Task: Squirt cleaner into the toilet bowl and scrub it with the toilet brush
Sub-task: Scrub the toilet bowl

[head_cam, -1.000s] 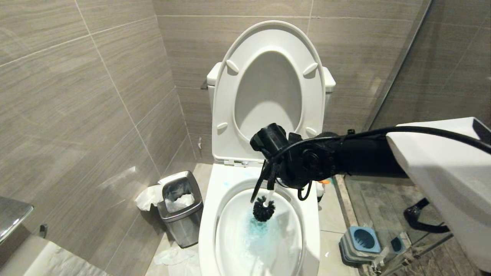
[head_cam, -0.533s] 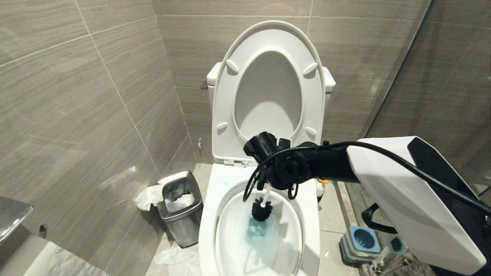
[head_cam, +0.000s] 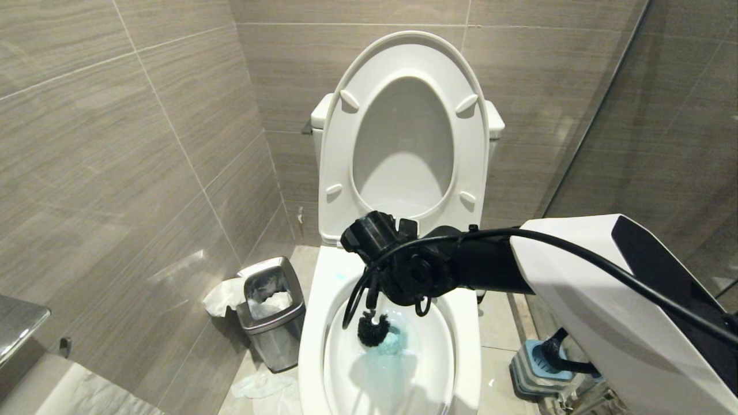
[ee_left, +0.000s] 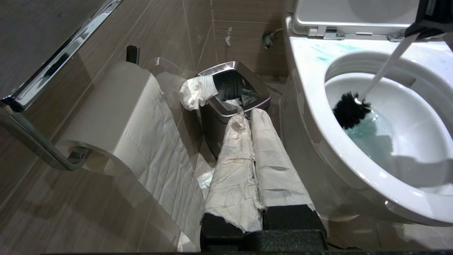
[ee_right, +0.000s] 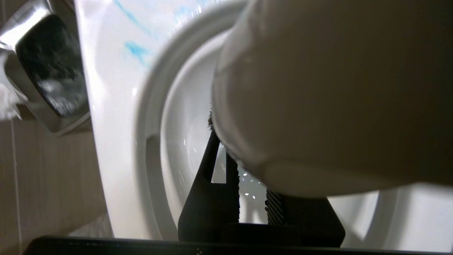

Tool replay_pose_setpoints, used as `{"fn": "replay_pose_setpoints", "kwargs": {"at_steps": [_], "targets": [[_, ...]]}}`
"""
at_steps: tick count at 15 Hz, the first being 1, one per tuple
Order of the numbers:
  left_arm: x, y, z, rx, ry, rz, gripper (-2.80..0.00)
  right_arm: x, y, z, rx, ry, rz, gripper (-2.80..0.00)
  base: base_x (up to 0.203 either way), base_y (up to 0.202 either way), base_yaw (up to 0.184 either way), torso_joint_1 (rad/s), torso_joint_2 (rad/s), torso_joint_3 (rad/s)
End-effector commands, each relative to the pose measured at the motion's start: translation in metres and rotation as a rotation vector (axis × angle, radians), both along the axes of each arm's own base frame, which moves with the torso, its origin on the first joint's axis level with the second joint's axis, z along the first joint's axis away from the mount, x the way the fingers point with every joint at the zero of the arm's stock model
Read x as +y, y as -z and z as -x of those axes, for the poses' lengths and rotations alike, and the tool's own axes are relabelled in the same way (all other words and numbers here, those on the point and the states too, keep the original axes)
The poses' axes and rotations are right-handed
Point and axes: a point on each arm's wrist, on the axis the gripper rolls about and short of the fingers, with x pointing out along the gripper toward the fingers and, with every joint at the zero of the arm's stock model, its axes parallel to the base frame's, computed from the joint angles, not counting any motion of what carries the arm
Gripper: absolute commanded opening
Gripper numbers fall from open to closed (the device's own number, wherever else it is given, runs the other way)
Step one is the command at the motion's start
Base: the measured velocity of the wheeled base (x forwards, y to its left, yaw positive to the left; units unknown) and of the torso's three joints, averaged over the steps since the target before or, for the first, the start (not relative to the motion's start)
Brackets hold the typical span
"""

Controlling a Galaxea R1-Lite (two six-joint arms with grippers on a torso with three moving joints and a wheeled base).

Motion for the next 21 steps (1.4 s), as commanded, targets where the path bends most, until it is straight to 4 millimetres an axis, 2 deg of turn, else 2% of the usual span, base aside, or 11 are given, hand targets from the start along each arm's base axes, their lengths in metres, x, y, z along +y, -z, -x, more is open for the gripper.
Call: {"fn": "replay_pose_setpoints", "kwargs": {"at_steps": [1, 5, 8, 10, 13, 17, 21], "targets": [[0.000, 0.000, 0.000, 0.002, 0.000, 0.000, -2.80, -0.005, -0.005, 0.020, 0.035, -0.013, 0.013, -2.80, 0.000, 0.000, 0.000, 0.000, 0.00, 0.000], [0.000, 0.000, 0.000, 0.002, 0.000, 0.000, -2.80, -0.032, -0.020, 0.051, 0.071, -0.017, 0.051, -2.80, 0.000, 0.000, 0.000, 0.000, 0.00, 0.000], [0.000, 0.000, 0.000, 0.001, 0.000, 0.000, -2.80, -0.061, -0.022, 0.028, 0.071, 0.045, 0.080, -2.80, 0.000, 0.000, 0.000, 0.000, 0.00, 0.000], [0.000, 0.000, 0.000, 0.001, 0.000, 0.000, -2.80, -0.069, -0.020, 0.014, 0.065, 0.071, 0.094, -2.80, 0.000, 0.000, 0.000, 0.000, 0.00, 0.000], [0.000, 0.000, 0.000, 0.001, 0.000, 0.000, -2.80, -0.059, -0.012, -0.008, 0.034, 0.092, 0.083, -2.80, 0.000, 0.000, 0.000, 0.000, 0.00, 0.000], [0.000, 0.000, 0.000, 0.001, 0.000, 0.000, -2.80, -0.024, -0.006, -0.028, -0.037, 0.046, 0.053, -2.80, 0.000, 0.000, 0.000, 0.000, 0.00, 0.000], [0.000, 0.000, 0.000, 0.002, 0.000, 0.000, -2.80, 0.018, 0.002, 0.004, -0.034, -0.079, 0.064, -2.80, 0.000, 0.000, 0.000, 0.000, 0.00, 0.000]]}}
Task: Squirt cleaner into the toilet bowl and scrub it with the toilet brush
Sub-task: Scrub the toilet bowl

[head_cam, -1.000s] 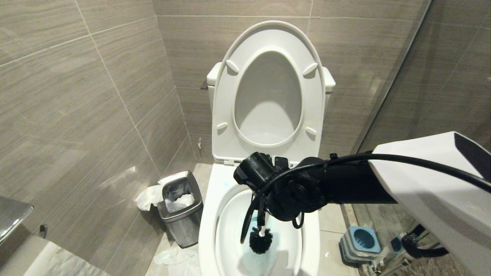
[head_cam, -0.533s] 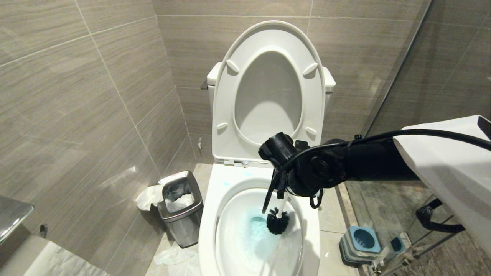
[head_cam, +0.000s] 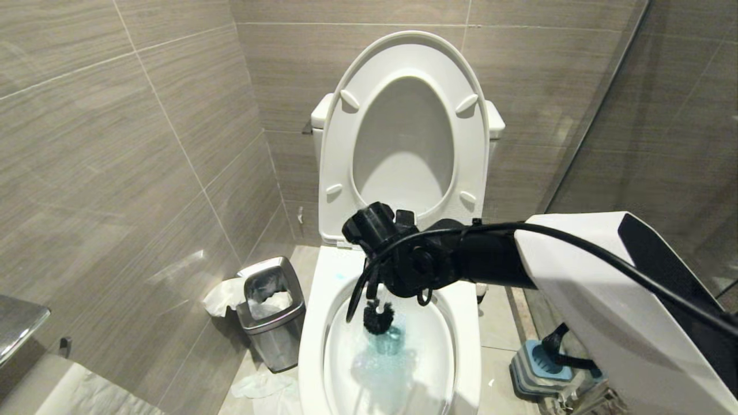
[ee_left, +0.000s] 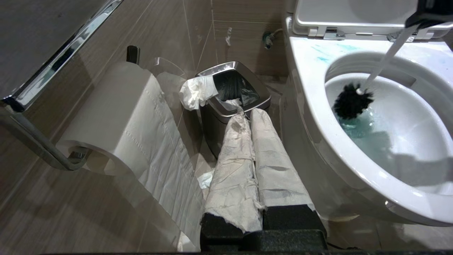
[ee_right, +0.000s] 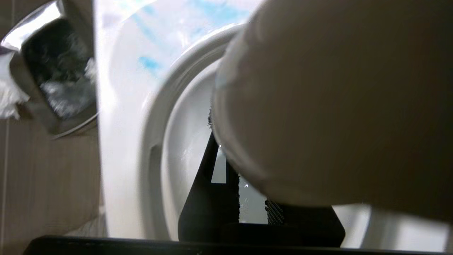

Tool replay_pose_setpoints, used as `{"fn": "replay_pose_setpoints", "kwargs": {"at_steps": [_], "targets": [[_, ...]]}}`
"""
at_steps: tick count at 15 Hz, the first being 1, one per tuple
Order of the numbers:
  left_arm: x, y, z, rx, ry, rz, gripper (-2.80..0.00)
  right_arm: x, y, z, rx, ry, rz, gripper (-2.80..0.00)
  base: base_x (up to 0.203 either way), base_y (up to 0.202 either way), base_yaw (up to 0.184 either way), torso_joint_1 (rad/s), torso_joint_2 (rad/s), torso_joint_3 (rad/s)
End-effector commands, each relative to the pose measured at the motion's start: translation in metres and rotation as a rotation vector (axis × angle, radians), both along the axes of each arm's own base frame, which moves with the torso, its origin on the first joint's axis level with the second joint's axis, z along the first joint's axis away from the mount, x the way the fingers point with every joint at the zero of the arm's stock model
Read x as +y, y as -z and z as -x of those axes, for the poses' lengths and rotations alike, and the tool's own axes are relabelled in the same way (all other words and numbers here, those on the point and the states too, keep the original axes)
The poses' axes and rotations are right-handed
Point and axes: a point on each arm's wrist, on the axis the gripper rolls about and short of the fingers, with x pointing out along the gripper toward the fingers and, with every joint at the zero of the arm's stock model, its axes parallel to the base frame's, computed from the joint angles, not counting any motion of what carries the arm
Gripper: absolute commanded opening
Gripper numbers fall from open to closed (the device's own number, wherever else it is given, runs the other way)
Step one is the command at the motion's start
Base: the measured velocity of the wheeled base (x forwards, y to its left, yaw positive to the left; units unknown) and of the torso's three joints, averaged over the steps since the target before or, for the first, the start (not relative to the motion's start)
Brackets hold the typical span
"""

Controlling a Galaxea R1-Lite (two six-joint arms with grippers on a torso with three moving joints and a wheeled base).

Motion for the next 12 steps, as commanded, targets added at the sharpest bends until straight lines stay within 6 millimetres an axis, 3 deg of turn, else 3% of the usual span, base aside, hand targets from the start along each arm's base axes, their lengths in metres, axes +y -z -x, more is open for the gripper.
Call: {"fn": "replay_pose_setpoints", "kwargs": {"at_steps": [1, 3, 6, 9, 11, 12], "targets": [[0.000, 0.000, 0.000, 0.001, 0.000, 0.000, -2.80, 0.025, 0.009, 0.022, 0.014, -0.053, -0.006, -2.80, 0.000, 0.000, 0.000, 0.000, 0.00, 0.000], [0.000, 0.000, 0.000, 0.001, 0.000, 0.000, -2.80, 0.038, 0.002, 0.045, 0.020, -0.094, -0.018, -2.80, 0.000, 0.000, 0.000, 0.000, 0.00, 0.000], [0.000, 0.000, 0.000, 0.001, 0.000, 0.000, -2.80, 0.029, -0.001, 0.080, 0.071, -0.123, 0.025, -2.80, 0.000, 0.000, 0.000, 0.000, 0.00, 0.000], [0.000, 0.001, 0.000, 0.002, 0.000, 0.000, -2.80, -0.003, -0.009, 0.114, 0.109, -0.112, 0.080, -2.80, 0.000, 0.000, 0.000, 0.000, 0.00, 0.000], [0.000, 0.001, 0.000, 0.002, 0.000, 0.000, -2.80, -0.034, -0.017, 0.117, 0.109, -0.055, 0.108, -2.80, 0.000, 0.000, 0.000, 0.000, 0.00, 0.000], [0.000, 0.000, 0.000, 0.001, 0.000, 0.000, -2.80, -0.050, -0.022, 0.109, 0.105, -0.007, 0.107, -2.80, 0.000, 0.000, 0.000, 0.000, 0.00, 0.000]]}}
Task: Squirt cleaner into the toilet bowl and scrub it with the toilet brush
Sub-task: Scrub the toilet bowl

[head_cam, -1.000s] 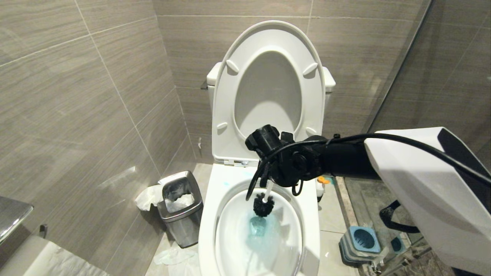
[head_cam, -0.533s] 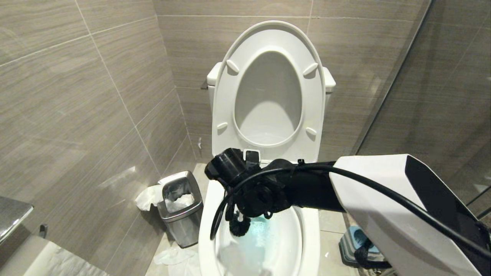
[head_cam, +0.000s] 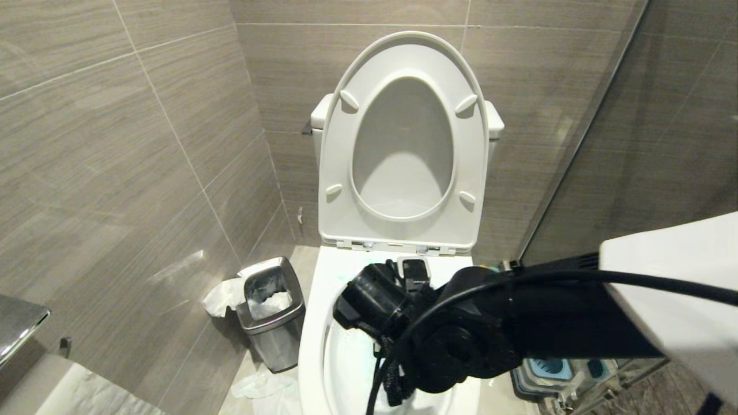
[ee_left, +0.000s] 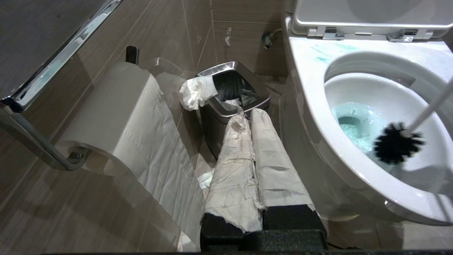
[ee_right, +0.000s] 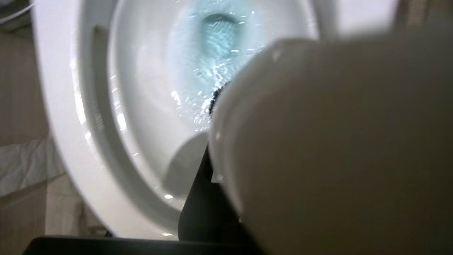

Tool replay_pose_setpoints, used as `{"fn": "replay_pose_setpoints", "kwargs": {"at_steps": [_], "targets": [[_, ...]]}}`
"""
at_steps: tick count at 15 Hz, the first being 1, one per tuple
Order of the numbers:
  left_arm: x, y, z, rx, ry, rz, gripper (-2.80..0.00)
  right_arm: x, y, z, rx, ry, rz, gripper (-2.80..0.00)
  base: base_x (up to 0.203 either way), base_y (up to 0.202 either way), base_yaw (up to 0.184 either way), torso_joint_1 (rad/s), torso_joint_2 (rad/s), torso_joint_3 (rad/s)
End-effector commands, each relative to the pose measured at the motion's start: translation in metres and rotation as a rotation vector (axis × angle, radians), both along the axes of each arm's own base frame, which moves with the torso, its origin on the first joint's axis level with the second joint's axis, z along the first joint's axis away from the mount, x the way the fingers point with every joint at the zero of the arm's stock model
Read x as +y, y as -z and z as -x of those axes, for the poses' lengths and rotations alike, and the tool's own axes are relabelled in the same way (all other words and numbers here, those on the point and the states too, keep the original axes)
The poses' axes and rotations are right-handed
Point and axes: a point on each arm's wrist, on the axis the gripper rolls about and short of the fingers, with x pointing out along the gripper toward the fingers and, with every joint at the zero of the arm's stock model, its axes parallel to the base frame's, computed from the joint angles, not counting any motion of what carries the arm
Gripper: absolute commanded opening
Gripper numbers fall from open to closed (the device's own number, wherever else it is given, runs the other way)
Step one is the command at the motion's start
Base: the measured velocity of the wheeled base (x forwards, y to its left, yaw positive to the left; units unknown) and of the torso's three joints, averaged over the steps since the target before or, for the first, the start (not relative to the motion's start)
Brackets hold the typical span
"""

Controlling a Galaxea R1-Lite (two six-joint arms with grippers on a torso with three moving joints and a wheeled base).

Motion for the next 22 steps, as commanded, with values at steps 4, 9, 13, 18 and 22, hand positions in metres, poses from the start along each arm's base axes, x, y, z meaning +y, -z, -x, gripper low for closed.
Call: {"fn": "replay_pose_setpoints", "kwargs": {"at_steps": [4, 9, 13, 18, 22], "targets": [[0.000, 0.000, 0.000, 0.001, 0.000, 0.000, -2.80, -0.055, -0.026, -0.035, -0.051, 0.150, -0.021, -2.80, 0.000, 0.000, 0.000, 0.000, 0.00, 0.000], [0.000, 0.001, 0.000, 0.003, 0.000, 0.000, -2.80, -0.023, -0.003, -0.092, -0.121, 0.172, -0.083, -2.80, 0.000, 0.000, 0.000, 0.000, 0.00, 0.000], [0.000, 0.001, 0.000, 0.003, 0.000, 0.000, -2.80, 0.018, 0.007, -0.108, -0.163, 0.123, -0.156, -2.80, 0.000, 0.000, 0.000, 0.000, 0.00, 0.000], [0.000, 0.001, 0.000, 0.002, 0.000, 0.000, -2.80, 0.063, 0.008, -0.049, -0.111, -0.031, -0.173, -2.80, 0.000, 0.000, 0.000, 0.000, 0.00, 0.000], [0.000, 0.000, 0.000, 0.001, 0.000, 0.000, -2.80, 0.034, -0.005, 0.005, -0.045, -0.050, -0.128, -2.80, 0.000, 0.000, 0.000, 0.000, 0.00, 0.000]]}}
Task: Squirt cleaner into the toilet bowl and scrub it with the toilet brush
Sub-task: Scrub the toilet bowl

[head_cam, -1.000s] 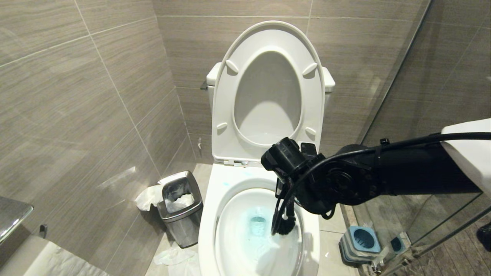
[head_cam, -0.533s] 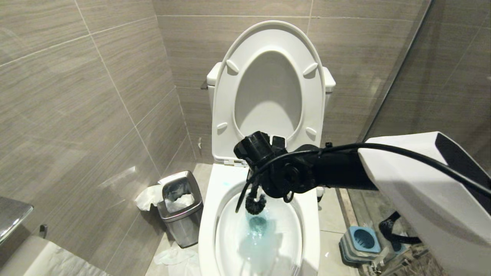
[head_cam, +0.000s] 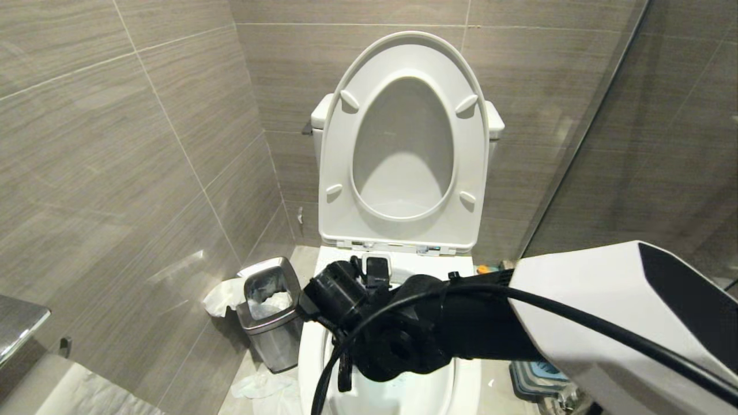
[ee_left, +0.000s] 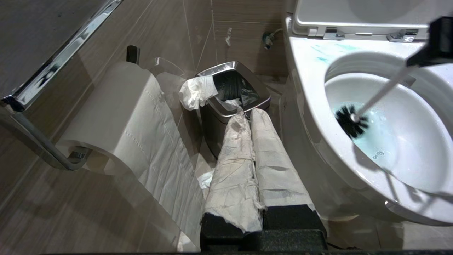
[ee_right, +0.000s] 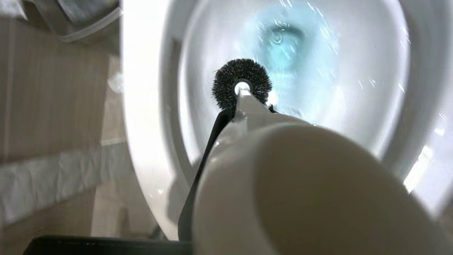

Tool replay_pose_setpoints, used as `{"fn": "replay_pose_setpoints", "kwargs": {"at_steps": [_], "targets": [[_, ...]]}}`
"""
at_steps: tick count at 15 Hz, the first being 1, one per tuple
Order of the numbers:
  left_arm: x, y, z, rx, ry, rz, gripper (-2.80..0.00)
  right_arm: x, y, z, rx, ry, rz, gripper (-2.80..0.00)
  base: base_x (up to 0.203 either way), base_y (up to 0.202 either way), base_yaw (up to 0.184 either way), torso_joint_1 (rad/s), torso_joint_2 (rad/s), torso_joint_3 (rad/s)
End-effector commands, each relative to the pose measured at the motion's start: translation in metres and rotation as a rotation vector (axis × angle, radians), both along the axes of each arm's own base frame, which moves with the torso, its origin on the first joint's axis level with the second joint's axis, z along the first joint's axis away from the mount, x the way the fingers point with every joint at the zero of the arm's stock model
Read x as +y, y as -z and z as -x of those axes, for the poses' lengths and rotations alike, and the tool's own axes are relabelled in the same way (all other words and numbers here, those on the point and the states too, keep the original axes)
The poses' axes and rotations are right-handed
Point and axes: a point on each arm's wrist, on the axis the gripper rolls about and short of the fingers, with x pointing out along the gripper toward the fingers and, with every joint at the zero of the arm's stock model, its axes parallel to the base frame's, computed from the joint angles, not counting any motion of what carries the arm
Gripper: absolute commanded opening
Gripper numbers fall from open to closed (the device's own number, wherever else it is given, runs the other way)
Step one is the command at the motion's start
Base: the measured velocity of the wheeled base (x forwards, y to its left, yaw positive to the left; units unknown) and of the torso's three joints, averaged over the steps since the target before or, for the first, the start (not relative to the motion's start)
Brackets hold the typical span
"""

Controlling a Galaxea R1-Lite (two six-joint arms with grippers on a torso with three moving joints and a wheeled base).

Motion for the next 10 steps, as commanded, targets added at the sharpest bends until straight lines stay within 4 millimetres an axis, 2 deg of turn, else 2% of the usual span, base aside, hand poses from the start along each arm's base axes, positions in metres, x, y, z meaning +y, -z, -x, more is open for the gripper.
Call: {"fn": "replay_pose_setpoints", "kwargs": {"at_steps": [1, 3, 6, 10], "targets": [[0.000, 0.000, 0.000, 0.001, 0.000, 0.000, -2.80, -0.030, -0.028, 0.032, 0.005, -0.001, -0.003, -2.80, 0.000, 0.000, 0.000, 0.000, 0.00, 0.000], [0.000, 0.000, 0.000, 0.001, 0.000, 0.000, -2.80, -0.059, -0.035, 0.049, 0.018, 0.018, 0.020, -2.80, 0.000, 0.000, 0.000, 0.000, 0.00, 0.000], [0.000, 0.000, 0.000, 0.001, 0.000, 0.000, -2.80, -0.092, -0.049, 0.056, 0.011, 0.061, 0.014, -2.80, 0.000, 0.000, 0.000, 0.000, 0.00, 0.000], [0.000, 0.000, 0.000, 0.002, 0.000, 0.000, -2.80, -0.102, -0.066, 0.045, -0.024, 0.095, -0.020, -2.80, 0.000, 0.000, 0.000, 0.000, 0.00, 0.000]]}}
